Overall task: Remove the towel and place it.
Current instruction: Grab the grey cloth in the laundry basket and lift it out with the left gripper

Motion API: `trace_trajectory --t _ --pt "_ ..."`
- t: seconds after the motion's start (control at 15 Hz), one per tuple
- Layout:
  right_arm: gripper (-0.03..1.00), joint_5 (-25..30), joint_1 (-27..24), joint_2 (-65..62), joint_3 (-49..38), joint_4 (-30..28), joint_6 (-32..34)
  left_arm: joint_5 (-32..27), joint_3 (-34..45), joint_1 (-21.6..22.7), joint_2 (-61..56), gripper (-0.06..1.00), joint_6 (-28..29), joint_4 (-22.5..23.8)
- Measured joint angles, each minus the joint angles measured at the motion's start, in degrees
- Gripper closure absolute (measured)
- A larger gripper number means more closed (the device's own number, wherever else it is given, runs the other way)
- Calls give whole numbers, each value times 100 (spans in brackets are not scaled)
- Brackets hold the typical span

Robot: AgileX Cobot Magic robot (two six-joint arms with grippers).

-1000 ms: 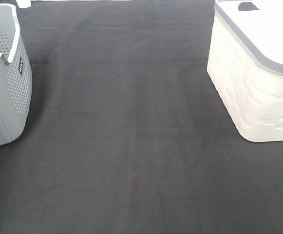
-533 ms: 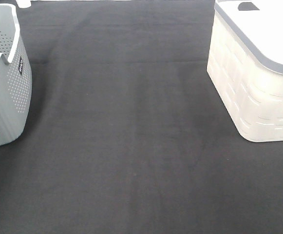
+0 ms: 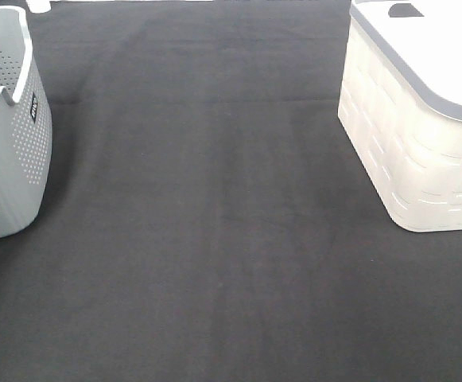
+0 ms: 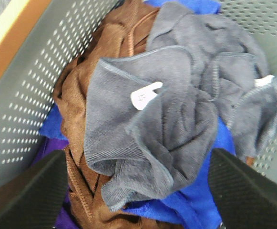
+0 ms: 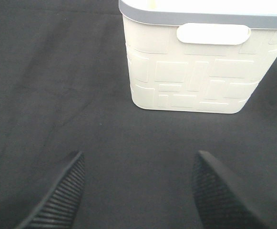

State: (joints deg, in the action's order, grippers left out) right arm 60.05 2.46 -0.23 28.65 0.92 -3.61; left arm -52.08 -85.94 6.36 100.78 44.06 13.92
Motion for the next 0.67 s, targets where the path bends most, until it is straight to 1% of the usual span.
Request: trace_trajectory --t 0.2,0.4,0.67 --pt "32 0 0 0 0 0 6 80 -11 304 332 19 -120 -413" --pt "32 0 0 0 0 0 6 510 -52 327 619 19 -166 -573" --pt "32 0 0 0 0 0 6 705 -52 327 968 20 -166 -636"
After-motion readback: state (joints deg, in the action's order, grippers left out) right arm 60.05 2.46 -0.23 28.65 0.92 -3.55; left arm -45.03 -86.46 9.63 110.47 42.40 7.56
